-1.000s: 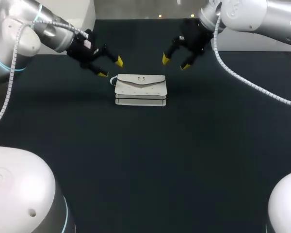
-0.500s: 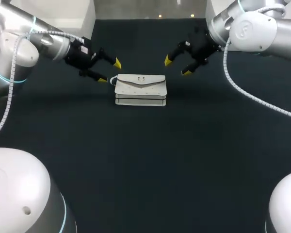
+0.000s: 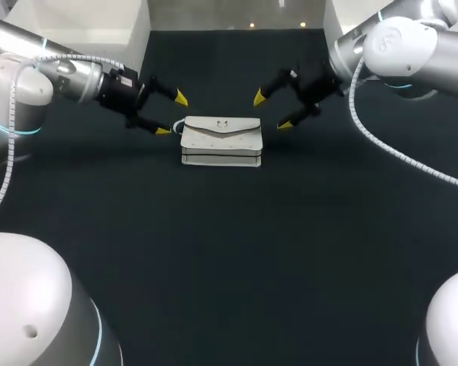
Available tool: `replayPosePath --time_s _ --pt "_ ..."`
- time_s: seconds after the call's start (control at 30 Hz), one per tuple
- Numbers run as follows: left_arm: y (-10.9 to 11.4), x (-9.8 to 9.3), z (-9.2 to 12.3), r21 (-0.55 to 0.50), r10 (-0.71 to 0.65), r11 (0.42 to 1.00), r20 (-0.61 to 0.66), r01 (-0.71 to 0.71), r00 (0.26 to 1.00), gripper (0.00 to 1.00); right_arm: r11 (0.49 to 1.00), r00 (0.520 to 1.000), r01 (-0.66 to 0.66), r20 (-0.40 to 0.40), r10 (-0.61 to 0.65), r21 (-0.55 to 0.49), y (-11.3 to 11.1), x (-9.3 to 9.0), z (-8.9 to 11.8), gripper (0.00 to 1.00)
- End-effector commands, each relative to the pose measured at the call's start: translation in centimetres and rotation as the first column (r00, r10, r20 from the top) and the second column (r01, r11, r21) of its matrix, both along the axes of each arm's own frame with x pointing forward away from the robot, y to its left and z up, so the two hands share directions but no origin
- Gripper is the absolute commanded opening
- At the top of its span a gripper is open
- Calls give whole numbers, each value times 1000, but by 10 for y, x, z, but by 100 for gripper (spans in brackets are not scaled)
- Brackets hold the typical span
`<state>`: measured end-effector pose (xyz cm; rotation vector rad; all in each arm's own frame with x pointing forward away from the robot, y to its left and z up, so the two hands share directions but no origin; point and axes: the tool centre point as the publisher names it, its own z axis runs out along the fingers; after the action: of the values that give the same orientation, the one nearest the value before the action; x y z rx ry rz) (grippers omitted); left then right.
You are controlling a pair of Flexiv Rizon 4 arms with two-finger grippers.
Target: Pick up the bag, open it, inspect its contents, close it, and place it on the opposite side
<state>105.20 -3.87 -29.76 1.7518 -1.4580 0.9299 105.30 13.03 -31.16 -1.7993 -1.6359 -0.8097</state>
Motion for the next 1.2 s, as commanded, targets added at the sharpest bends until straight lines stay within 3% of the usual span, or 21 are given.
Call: replayPosePath --time_s 0.03,0.2,0.27,0.5,0.63,0.83,1.07,1.2 --pt "-1 9 -9 -57 -30 998 -28 28 999 100 993 993 -72 -91 81 98 -1 12 -13 100" --pt "-4 10 -13 -80 -24 997 -60 19 998 100 989 988 -76 -123 92 130 4 11 -22 100" --pt "-5 11 -16 -86 -23 996 -74 16 997 100 988 987 -76 -132 94 136 6 12 -26 95" --pt "-7 14 -26 -132 -9 991 -133 -8 991 100 980 985 -71 -142 99 187 11 13 -35 98" --pt "-9 15 -31 -140 -2 990 -157 -21 988 92 976 985 -63 -143 94 207 15 13 -39 98" --pt "-12 16 -33 -154 -1 988 -168 -26 986 75 967 985 -58 -146 96 248 21 13 -42 81" --pt "-17 17 -38 -169 -15 985 -151 -11 988 75 959 984 -52 -151 97 277 27 14 -45 69" --pt "-19 20 -42 -193 -15 981 -141 -13 990 68 954 983 -49 -155 98 295 30 15 -47 63"
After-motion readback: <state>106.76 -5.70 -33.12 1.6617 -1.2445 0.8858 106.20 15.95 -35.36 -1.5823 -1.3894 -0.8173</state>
